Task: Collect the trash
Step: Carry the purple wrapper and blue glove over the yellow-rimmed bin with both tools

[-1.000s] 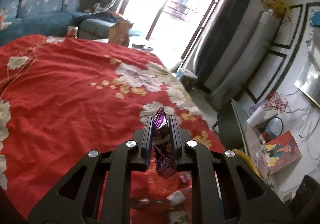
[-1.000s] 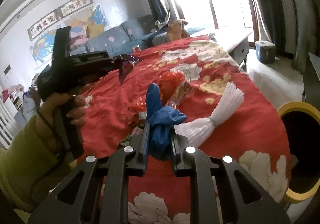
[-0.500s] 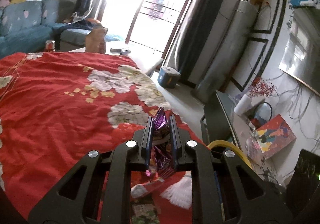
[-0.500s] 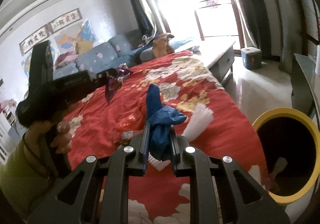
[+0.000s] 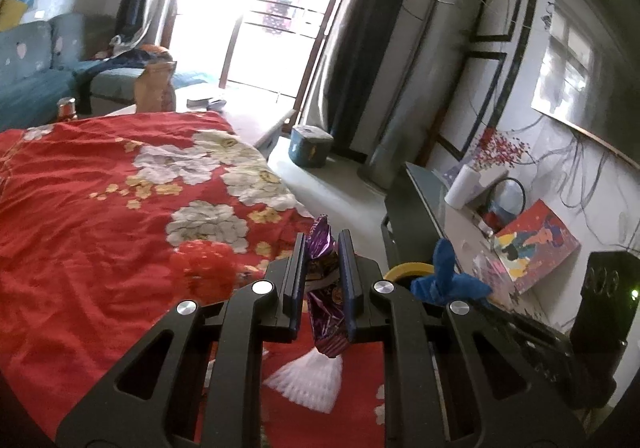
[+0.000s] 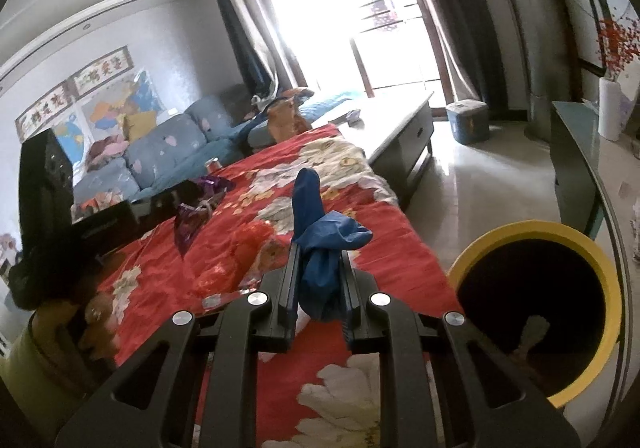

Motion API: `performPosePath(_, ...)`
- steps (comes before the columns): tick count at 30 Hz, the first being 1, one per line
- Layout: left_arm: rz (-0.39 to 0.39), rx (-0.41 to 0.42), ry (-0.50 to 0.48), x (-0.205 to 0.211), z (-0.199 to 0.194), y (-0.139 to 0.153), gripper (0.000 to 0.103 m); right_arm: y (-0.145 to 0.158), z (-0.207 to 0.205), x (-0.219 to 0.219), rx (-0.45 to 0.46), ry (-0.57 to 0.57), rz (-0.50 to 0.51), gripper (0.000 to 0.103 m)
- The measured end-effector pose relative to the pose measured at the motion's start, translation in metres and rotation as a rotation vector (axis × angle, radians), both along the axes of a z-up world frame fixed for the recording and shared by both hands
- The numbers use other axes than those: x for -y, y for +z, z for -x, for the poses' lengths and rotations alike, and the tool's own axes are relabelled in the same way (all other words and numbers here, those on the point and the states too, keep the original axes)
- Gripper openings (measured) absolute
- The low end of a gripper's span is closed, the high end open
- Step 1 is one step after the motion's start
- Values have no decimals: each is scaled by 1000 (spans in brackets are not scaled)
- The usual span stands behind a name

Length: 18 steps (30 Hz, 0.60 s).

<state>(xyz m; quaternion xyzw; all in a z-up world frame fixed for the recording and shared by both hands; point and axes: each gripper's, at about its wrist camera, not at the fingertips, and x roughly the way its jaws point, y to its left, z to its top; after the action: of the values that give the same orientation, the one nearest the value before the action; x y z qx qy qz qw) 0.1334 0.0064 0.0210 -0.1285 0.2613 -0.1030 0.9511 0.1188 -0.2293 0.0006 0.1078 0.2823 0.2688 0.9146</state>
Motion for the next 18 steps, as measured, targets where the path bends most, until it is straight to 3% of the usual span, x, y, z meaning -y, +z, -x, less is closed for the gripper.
performPosePath(18,-56,-10,-122,59,-6,-5,11,-6,-13,42,-14,-117,-30,17)
